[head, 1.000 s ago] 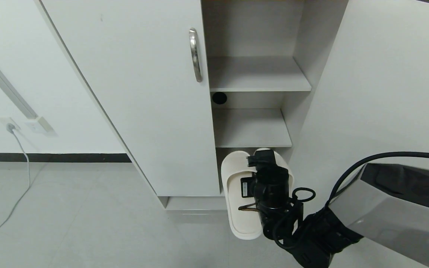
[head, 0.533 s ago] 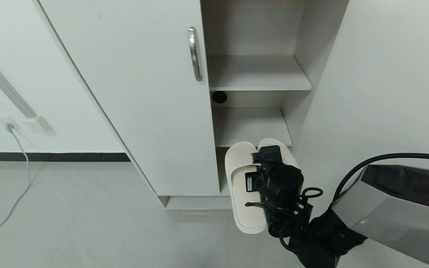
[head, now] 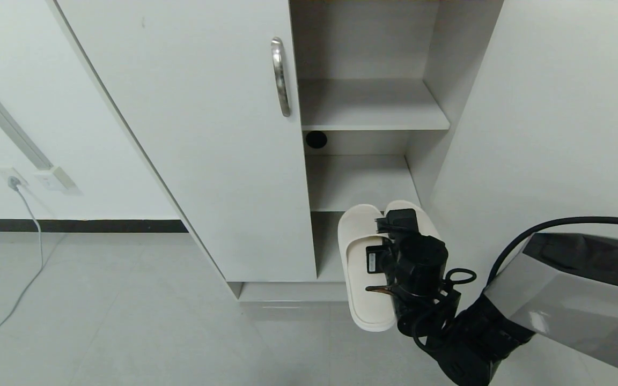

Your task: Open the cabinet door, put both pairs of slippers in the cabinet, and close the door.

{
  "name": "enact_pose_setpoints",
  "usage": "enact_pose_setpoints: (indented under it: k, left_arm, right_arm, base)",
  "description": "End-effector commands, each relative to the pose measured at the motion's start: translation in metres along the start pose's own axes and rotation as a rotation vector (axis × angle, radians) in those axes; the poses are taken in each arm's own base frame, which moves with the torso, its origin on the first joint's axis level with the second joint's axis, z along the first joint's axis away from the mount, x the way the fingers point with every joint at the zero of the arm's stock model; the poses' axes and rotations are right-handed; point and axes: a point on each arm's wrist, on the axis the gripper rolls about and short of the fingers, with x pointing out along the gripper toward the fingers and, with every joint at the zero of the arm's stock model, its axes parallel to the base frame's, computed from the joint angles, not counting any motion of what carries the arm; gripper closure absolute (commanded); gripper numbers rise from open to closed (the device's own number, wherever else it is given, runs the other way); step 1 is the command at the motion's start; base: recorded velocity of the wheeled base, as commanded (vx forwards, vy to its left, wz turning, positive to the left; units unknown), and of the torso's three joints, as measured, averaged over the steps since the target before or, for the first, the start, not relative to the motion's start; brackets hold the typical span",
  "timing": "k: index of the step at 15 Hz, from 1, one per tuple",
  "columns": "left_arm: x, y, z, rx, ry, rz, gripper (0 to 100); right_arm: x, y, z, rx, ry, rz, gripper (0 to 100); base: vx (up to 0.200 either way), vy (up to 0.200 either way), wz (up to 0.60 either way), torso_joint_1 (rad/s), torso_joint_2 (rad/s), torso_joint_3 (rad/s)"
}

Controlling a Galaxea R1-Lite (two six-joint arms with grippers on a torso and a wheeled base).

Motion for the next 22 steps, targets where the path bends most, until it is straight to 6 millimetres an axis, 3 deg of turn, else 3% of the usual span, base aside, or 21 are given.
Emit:
enact_pose_setpoints:
  k: [1, 12, 22]
  left_arm:
    - [0.000, 0.000, 0.000, 0.000, 0.002, 0.001, 100]
    - [0.000, 0.000, 0.000, -0.003, 0.002, 0.001, 100]
    - [0.000, 0.000, 0.000, -0.002, 0.002, 0.001, 100]
  right_arm:
    - [0.002, -0.004, 0.001, 0.000, 0.000, -0.013, 100]
    - [0.010, -0.016, -0.001, -0.003, 0.007, -0.087, 100]
    - [0.013, -0.012, -0.003, -0.011, 0.011, -0.073, 100]
  base:
    - [0.000, 0.000, 0.00, 0.000, 0.00, 0.000]
    - [0.000, 0.000, 0.00, 0.000, 0.00, 0.000]
    - [0.000, 0.000, 0.00, 0.000, 0.00, 0.000]
